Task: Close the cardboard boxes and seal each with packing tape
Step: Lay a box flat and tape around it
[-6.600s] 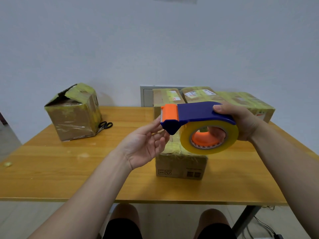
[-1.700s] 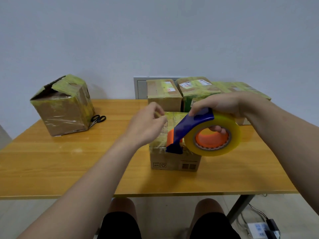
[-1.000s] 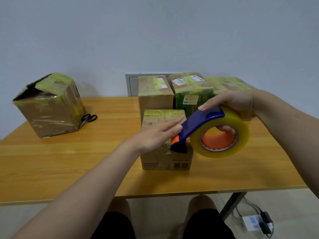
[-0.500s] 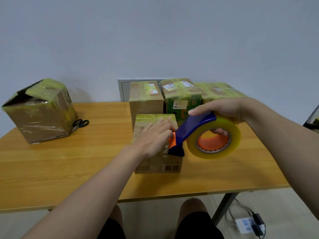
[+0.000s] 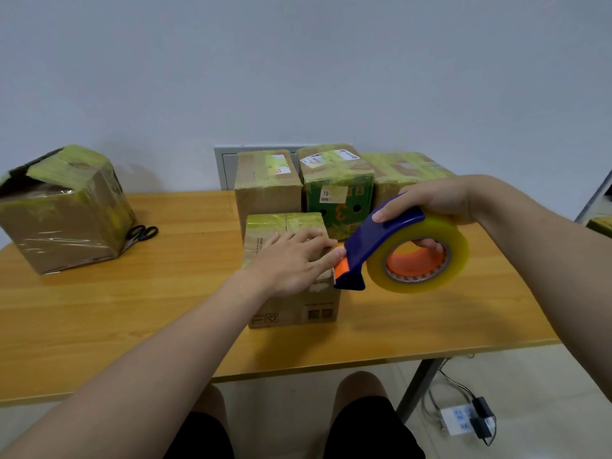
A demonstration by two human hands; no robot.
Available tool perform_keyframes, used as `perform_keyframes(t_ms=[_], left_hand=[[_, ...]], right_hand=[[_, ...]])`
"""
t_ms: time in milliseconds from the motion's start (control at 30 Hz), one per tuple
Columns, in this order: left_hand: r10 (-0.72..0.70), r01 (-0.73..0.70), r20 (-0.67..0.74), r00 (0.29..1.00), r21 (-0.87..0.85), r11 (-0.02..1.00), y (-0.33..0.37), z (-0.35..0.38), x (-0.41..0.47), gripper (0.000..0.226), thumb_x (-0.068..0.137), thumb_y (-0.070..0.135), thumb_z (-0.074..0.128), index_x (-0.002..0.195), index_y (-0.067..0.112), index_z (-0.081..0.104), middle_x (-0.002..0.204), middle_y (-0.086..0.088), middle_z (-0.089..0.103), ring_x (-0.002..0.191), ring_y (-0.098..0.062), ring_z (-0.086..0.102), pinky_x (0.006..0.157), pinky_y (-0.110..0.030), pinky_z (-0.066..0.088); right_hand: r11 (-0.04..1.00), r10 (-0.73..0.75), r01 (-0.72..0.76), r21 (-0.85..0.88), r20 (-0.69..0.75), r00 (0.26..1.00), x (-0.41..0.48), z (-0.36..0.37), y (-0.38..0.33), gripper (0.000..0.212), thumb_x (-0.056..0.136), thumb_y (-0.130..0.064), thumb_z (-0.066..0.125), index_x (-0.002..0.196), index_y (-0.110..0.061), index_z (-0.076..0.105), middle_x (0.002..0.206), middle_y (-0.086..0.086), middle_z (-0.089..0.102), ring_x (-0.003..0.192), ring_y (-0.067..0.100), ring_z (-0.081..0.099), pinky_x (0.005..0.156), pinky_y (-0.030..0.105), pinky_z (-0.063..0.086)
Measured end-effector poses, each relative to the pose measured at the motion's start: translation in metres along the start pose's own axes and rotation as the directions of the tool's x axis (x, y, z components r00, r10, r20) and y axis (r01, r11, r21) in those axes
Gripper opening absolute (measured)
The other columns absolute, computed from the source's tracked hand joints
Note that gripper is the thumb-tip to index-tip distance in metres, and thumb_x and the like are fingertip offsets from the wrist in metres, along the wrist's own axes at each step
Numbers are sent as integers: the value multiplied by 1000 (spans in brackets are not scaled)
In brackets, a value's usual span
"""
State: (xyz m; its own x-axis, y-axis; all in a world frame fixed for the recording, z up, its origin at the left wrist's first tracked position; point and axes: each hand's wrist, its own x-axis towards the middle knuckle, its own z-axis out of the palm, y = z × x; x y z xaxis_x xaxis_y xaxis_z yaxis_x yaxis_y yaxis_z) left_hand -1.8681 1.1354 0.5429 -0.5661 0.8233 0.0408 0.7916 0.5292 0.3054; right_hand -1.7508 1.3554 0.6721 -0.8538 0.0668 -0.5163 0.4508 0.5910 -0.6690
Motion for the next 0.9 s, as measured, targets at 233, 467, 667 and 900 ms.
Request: perform_keyframes(t_ms=[233, 467, 667, 900], left_hand=[[12, 14, 173, 985, -148, 989, -6, -13, -2, 54, 106, 63, 26, 156, 45, 39, 169, 10, 16, 155, -18, 9, 125, -55, -1], [34, -29, 137, 990, -43, 999, -5, -8, 2, 70, 90, 84, 18, 146, 51, 44, 166, 8, 19, 155, -24, 12, 124, -60, 4], [37, -33, 99, 994, -40, 999, -4, -2, 6, 73, 81, 90, 15, 134, 54, 50, 161, 8, 23, 151, -23, 16, 122, -63, 7], [29, -25, 98, 995, -48, 999, -5, -3, 4, 65, 86, 84, 22, 136, 53, 50, 162, 7, 24, 152, -24, 17, 123, -60, 8]], right_hand=[[1000, -16, 16, 0, 24, 1000, 2, -3, -1, 37, 78, -51, 75, 89, -16, 81, 79, 15, 69, 50, 19, 61, 55, 28, 53], [1000, 4, -4, 11, 7, 1000, 3, -5, 14, 67, 57, -60, 90, 106, -15, 78, 120, 32, 66, 94, 40, 60, 89, 52, 48], [1000, 16, -16, -1, -10, 1000, 0, -8, 9, 75, 56, -60, 89, 110, -9, 75, 110, 36, 65, 76, 35, 62, 73, 41, 52], [996, 30, -33, -81, -28, 999, -2, 0, -11, 35, 87, -40, 69, 101, -8, 72, 66, 12, 68, 44, 20, 58, 48, 26, 51]])
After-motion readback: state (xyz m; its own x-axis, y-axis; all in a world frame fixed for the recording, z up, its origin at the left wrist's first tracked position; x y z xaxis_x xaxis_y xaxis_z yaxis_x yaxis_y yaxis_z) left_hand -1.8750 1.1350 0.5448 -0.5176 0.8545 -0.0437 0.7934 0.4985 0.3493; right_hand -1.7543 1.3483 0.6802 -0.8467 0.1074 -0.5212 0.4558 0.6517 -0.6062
